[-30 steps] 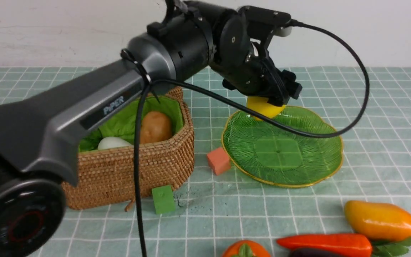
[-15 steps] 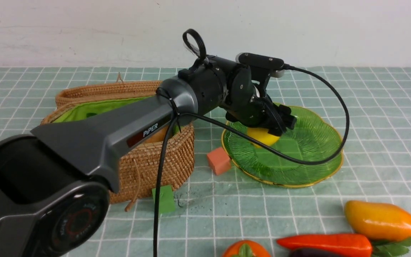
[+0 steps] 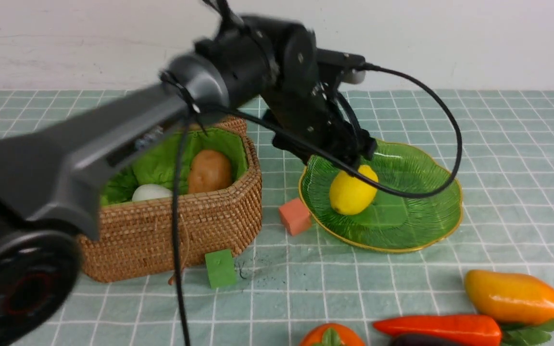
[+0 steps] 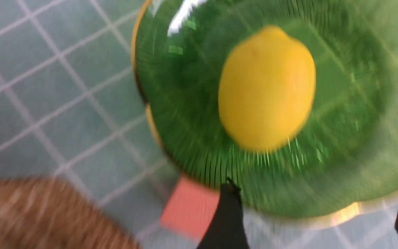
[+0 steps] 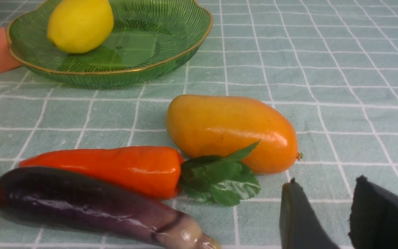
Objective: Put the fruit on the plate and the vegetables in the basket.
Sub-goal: Grab a tomato with your left arm and place it on the plate on the right.
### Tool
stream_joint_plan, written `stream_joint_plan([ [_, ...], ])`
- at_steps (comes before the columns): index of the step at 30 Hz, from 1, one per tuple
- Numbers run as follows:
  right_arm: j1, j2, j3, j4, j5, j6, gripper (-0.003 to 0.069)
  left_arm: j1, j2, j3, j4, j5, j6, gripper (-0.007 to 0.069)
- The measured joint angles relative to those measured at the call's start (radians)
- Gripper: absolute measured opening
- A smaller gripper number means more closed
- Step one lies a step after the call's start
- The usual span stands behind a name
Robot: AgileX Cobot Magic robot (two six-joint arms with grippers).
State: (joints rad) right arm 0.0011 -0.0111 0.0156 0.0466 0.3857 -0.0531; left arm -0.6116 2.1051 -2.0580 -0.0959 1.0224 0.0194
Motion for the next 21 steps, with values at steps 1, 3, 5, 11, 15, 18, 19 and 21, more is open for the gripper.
stream_joint_plan([
  [1,0.0,0.0,0.0,0.0,0.0,0.0,0.0242,0.001,-0.016,0.011,0.0,0.017,0.007,0.057],
  [3,0.0,0.0,0.0,-0.002,0.0,0.0,0.0242,0.003,-0.136,0.137,-0.047,0.073,0.1,0.0547],
  [5,0.0,0.0,0.0,-0.003,0.0,0.0,0.0242,0.005,-0.227,0.275,-0.084,0.069,0.155,0.054],
  [11,0.0,0.0,0.0,-0.004,0.0,0.0,0.0242,0.007,-0.361,0.639,-0.283,-0.044,0.229,0.0538],
  [15,0.0,0.0,0.0,-0.004,0.0,0.0,0.0242,0.007,-0.35,0.777,-0.433,-0.071,0.249,0.0538],
  [18,0.0,0.0,0.0,-0.004,0.0,0.0,0.0242,0.007,-0.32,0.81,-0.501,-0.095,0.269,0.0538],
  [19,0.0,0.0,0.0,-0.004,0.0,0.0,0.0242,0.007,-0.317,0.811,-0.506,-0.099,0.27,0.0538],
  [21,0.0,0.0,0.0,-0.004,0.0,0.0,0.0242,0.007,-0.295,0.812,-0.521,-0.115,0.274,0.0538],
])
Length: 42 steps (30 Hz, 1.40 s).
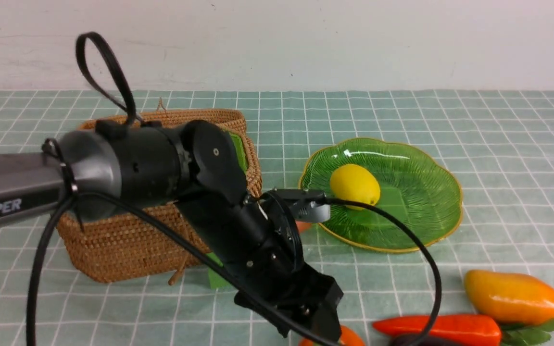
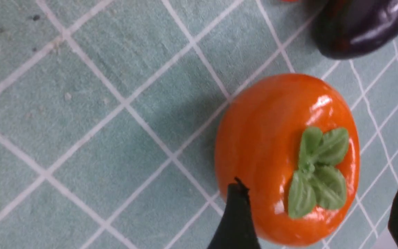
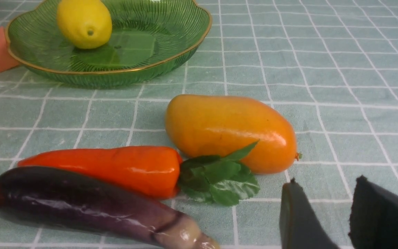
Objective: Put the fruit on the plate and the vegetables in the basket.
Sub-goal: Grab a tomato with your left arm and place it on the plate on the right.
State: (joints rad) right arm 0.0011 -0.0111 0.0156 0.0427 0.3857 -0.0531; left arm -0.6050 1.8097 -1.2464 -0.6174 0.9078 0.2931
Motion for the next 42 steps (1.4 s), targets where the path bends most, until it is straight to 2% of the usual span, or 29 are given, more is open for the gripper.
stream_joint_plan([
  [11,0.0,0.0,0.0,0.0,0.0,0.0,0.0242,0.0,0.112,0.0,-0.037,-0.017,0.033,0.0537],
  [14,0.0,0.0,0.0,0.0,0.0,0.0,0.0242,0.0,0.112,-0.001,-0.04,-0.018,0.063,0.0507],
  [16,0.0,0.0,0.0,0.0,0.0,0.0,0.0242,0.0,0.112,-0.01,-0.04,-0.012,0.071,0.0445],
  [17,0.0,0.0,0.0,0.0,0.0,0.0,0.0242,0.0,0.112,-0.012,-0.04,-0.012,0.071,0.0437],
  [18,0.0,0.0,0.0,0.0,0.0,0.0,0.0242,0.0,0.113,-0.03,-0.036,-0.005,0.074,0.0386],
  [27,0.0,0.0,0.0,0.0,0.0,0.0,0.0242,0.001,0.121,-0.247,0.019,0.003,0.012,0.0386],
  [29,0.0,0.0,0.0,0.0,0.0,0.0,0.0242,0.001,0.124,-0.305,0.03,-0.057,-0.018,0.0386],
  [30,0.0,0.0,0.0,0.0,0.0,0.0,0.0242,0.001,0.133,-0.352,0.033,-0.171,-0.044,0.0386],
  [31,0.0,0.0,0.0,0.0,0.0,0.0,0.0242,0.001,0.135,-0.355,0.033,-0.183,-0.047,0.0386],
  [32,0.0,0.0,0.0,0.0,0.0,0.0,0.0242,0.001,0.148,-0.375,0.034,-0.273,-0.066,0.0386],
  [33,0.0,0.0,0.0,0.0,0.0,0.0,0.0242,0.001,0.151,-0.377,0.034,-0.286,-0.066,0.0386],
  [37,0.0,0.0,0.0,0.0,0.0,0.0,0.0242,0.001,0.23,-0.392,0.033,-0.527,-0.15,0.0386],
  [42,0.0,0.0,0.0,0.0,0.0,0.0,0.0242,0.001,0.316,-0.392,0.031,-0.604,-0.233,0.0386],
])
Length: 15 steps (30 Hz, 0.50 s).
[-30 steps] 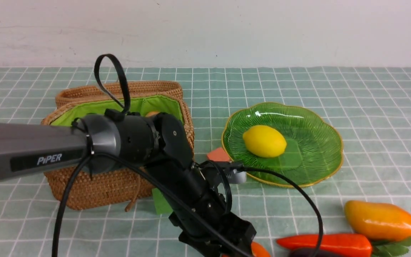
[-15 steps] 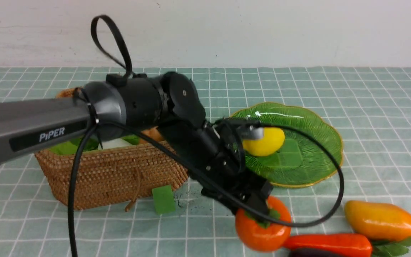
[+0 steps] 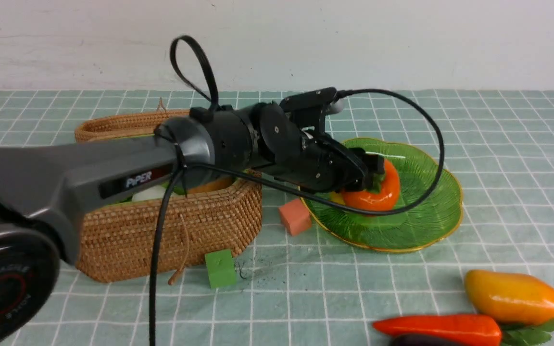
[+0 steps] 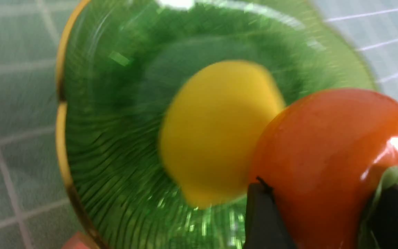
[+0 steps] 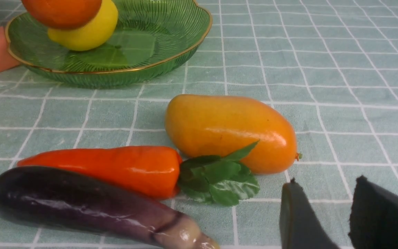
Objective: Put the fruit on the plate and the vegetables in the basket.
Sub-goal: Grab a tomato with your left arm and place it on the plate on the right.
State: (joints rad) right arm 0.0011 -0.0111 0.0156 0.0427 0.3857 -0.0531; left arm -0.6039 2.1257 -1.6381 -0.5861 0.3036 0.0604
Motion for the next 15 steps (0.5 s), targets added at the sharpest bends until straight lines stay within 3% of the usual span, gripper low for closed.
stream_joint_plan([
  [7,0.0,0.0,0.0,0.0,0.0,0.0,0.0242,0.0,0.02,0.0,0.0,-0.006,-0.023,0.0424],
  [9,0.0,0.0,0.0,0.0,0.0,0.0,0.0242,-0.001,0.02,0.0,-0.001,-0.004,-0.025,0.0498],
  [15,0.0,0.0,0.0,0.0,0.0,0.0,0.0242,-0.001,0.018,0.0,-0.002,0.02,-0.026,0.0586],
])
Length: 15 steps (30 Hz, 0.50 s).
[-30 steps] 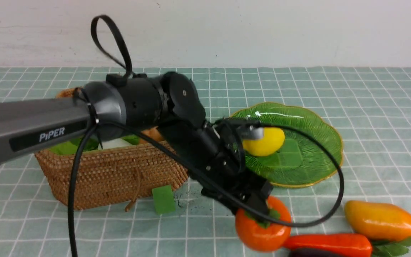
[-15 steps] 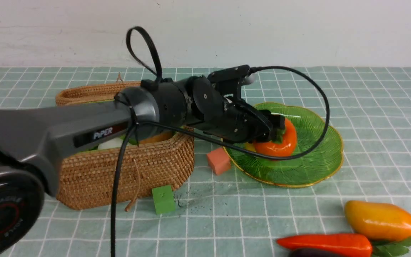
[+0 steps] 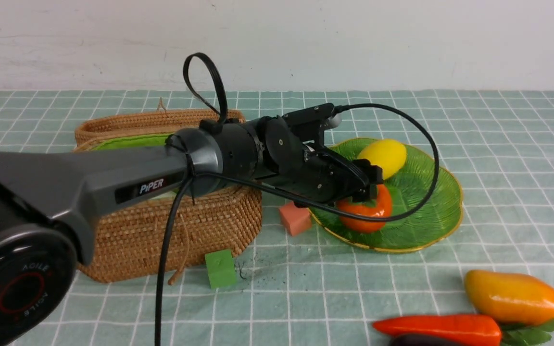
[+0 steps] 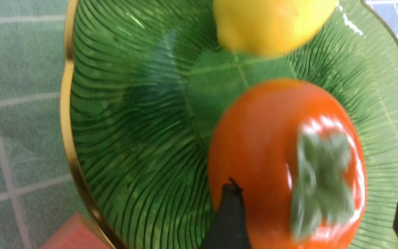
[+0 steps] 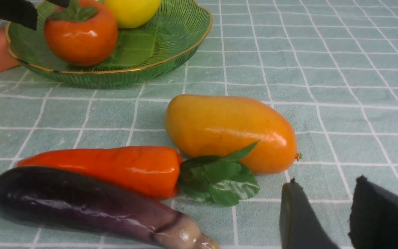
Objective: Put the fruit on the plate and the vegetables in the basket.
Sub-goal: Grab a tomato with your left arm and place it on the plate on the right, then grab an eggplant with your right arm and place it in the basket on the left.
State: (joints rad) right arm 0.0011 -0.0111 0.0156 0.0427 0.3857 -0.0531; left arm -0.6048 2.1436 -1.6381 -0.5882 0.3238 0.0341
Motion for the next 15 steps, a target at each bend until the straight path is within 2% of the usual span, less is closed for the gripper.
stream_joint_plan([
  [6,0.0,0.0,0.0,0.0,0.0,0.0,0.0242,0.003,-0.043,0.0,0.062,0.072,0.014,0.059],
  [9,0.0,0.0,0.0,0.0,0.0,0.0,0.0242,0.043,-0.17,0.0,0.21,0.185,0.04,0.0576],
  [10,0.0,0.0,0.0,0.0,0.0,0.0,0.0242,0.046,-0.179,0.0,0.217,0.201,0.04,0.0575],
  [13,0.0,0.0,0.0,0.0,0.0,0.0,0.0242,0.102,-0.311,0.0,0.311,0.326,0.022,0.0554],
  [15,0.0,0.0,0.0,0.0,0.0,0.0,0.0242,0.167,-0.456,0.0,0.388,0.489,-0.027,0.0517],
])
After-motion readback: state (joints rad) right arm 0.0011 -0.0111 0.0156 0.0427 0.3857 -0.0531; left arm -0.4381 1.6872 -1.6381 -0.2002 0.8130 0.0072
